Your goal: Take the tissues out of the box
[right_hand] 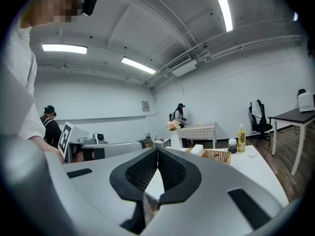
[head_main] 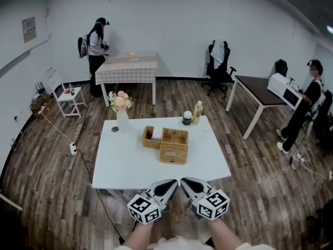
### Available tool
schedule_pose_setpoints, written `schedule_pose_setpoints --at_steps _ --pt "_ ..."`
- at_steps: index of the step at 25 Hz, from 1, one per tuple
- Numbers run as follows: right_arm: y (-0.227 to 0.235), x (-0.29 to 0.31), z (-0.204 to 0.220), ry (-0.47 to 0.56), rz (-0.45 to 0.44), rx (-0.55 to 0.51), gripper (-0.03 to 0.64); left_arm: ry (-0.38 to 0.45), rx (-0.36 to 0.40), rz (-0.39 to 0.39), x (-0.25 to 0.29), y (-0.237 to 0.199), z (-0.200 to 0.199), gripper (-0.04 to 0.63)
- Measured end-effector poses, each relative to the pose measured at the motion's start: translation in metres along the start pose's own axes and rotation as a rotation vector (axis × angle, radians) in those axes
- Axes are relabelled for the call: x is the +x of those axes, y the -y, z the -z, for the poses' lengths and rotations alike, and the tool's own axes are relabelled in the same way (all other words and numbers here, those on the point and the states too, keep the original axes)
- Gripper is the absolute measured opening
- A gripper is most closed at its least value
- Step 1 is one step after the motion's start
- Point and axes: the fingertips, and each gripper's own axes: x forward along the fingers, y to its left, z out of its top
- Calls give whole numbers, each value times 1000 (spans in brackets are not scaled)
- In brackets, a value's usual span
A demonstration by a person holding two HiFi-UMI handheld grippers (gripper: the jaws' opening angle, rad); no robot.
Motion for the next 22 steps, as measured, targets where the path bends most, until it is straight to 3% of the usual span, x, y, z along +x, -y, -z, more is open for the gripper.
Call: schedule_pose_setpoints --at_steps 22 --pt "-19 50 2 -17 -57 15 32 40 -53 -35 -23 -38 -6 2"
